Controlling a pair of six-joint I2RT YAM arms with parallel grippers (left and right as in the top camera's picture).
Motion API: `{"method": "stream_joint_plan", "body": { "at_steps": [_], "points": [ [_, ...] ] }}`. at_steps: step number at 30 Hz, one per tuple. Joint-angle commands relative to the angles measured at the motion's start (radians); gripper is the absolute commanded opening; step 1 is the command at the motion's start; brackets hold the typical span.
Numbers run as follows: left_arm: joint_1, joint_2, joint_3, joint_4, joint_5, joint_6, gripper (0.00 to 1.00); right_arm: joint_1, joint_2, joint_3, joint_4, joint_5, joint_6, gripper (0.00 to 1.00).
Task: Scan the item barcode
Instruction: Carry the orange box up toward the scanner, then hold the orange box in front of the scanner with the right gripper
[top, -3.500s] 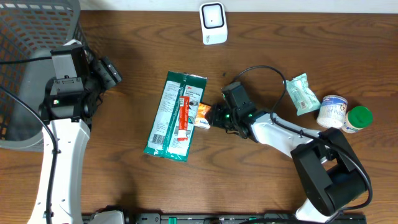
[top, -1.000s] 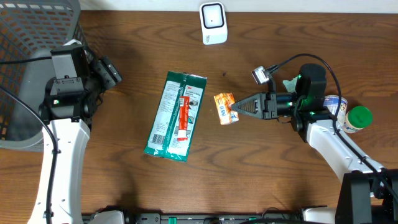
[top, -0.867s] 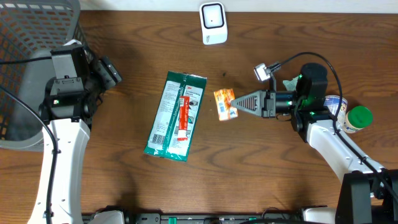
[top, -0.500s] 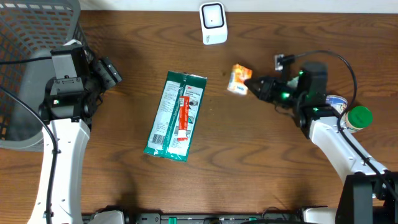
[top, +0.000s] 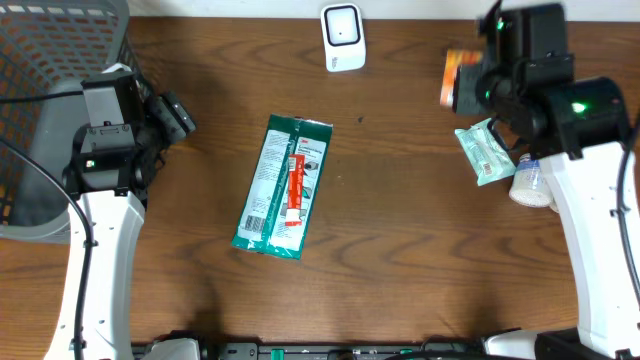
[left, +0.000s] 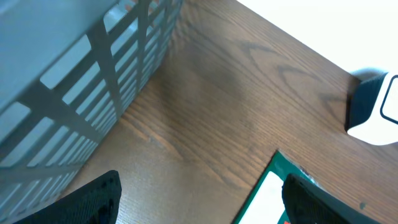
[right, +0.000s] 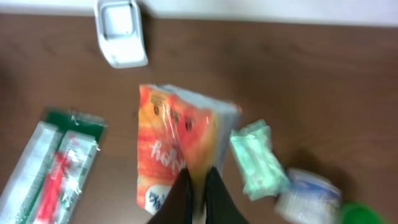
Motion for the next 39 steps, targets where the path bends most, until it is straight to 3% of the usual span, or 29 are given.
{"method": "stream_joint_plan", "body": {
  "at_steps": [1,4,6,13,21,27,39],
  "points": [
    [0.004,0.005,0.011,0.000,-0.009,0.002,0.84,0.066,0.155,0.279,-0.042,0.188,-0.082,0.01],
    [0.004,0.005,0.011,0.000,-0.009,0.001,0.84,0.117,0.323,0.497,-0.047,0.303,-0.157,0.01],
    [0.004,0.005,0.011,0.000,-0.009,0.002,0.84,0.136,0.396,0.552,-0.018,0.357,-0.188,0.01],
    [0.004,0.005,0.011,0.000,-0.009,0.002,0.84,0.201,0.685,0.562,0.301,0.508,-0.430,0.01],
    [0.004,0.005,0.011,0.000,-0.009,0.002,0.84,0.237,0.953,0.562,0.539,0.525,-0.552,0.01],
    [0.004,0.005,0.011,0.000,-0.009,0.001,0.84,0.241,1.061,0.562,0.657,0.520,-0.552,0.01],
    [0.004,0.005,0.011,0.000,-0.009,0.001,0.84,0.240,1.072,0.562,0.801,0.490,-0.552,0.01]
  ]
}}
